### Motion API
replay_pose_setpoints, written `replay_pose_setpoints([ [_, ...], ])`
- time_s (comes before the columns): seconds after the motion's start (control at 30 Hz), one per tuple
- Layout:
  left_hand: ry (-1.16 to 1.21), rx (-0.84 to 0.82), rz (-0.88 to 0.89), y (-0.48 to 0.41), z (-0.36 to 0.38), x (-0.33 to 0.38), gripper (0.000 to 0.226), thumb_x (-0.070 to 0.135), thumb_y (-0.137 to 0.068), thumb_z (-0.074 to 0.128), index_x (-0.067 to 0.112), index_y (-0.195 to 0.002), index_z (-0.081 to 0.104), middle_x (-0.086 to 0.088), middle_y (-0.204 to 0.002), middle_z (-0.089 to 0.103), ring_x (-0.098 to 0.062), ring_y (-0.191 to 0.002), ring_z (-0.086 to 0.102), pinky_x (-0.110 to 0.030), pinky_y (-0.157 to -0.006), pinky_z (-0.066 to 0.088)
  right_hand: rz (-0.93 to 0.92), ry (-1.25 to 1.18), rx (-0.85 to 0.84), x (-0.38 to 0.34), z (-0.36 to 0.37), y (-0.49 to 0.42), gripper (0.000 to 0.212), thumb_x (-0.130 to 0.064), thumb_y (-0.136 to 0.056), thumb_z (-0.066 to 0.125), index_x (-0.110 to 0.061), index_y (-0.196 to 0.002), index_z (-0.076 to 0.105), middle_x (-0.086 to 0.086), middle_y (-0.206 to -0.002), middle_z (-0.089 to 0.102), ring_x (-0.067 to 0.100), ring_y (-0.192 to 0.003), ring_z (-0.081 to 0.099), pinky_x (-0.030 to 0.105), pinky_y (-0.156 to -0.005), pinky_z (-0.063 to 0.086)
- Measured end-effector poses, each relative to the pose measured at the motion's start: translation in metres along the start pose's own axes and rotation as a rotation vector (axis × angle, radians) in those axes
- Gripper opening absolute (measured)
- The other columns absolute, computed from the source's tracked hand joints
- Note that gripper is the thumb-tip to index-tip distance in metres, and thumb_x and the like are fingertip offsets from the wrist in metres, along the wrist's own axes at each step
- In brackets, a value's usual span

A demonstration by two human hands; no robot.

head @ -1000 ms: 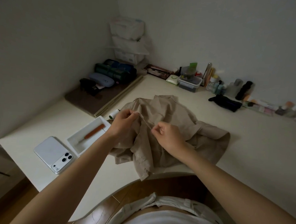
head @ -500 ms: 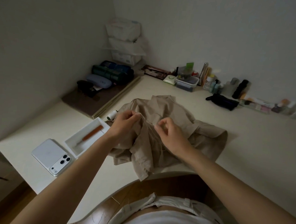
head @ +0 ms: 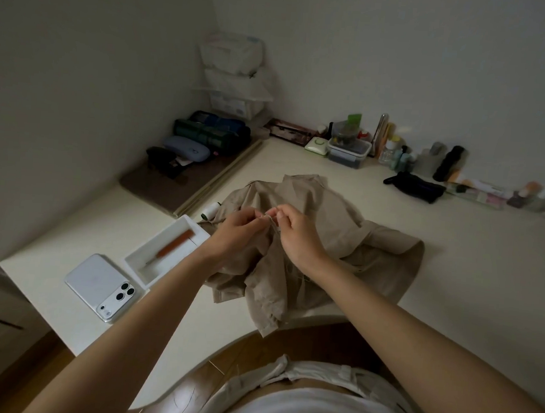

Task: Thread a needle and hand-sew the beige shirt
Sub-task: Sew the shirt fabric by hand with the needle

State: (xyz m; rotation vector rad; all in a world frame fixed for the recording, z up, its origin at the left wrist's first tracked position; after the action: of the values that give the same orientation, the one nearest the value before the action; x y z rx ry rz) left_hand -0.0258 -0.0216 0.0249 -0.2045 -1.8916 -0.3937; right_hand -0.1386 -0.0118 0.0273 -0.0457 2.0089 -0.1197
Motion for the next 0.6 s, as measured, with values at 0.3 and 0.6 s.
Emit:
replay_pose_setpoints([
  [0.3, -0.049, -0.081, -0.006, 0.001, 0.003, -0.004, 0.018, 0.024, -0.097, 0.05, 0.011, -0.096, 0.063, -0.005, -0.089, 0.063, -0.009, -0.077, 0.058, -0.017, -0.07, 0.048, -0.003, 0.028, 0.094, 0.002, -0.007, 0.0, 0.028, -0.014, -0.102, 0.034, -0.009, -0.1, 0.061, -0.013, -0.073, 0.052, -0.004, -0.057, 0.048, 0.008, -0.053, 0.036],
  [0.6, -0.105, -0.041, 0.031, -0.003, -0.004, -0.007, 0.024, 0.028, -0.095, 0.054, 0.007, -0.097, 0.066, -0.007, -0.085, 0.064, -0.005, -0.069, 0.058, -0.013, -0.064, 0.046, 0.03, 0.047, 0.008, 0.008, -0.01, -0.002, 0.028, -0.012, -0.102, 0.036, -0.007, -0.107, 0.063, -0.012, -0.074, 0.051, -0.004, -0.058, 0.043, 0.005, -0.054, 0.037],
])
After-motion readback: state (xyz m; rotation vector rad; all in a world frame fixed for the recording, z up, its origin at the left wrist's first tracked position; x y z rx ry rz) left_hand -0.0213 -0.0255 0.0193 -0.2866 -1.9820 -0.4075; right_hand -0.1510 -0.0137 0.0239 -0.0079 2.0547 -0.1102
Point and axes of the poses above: each hand's wrist, its own y-axis away from the middle knuckle, its own z-axis out of the palm, x = y × z, the point moved 8 cm from there along -y, towards the middle knuckle
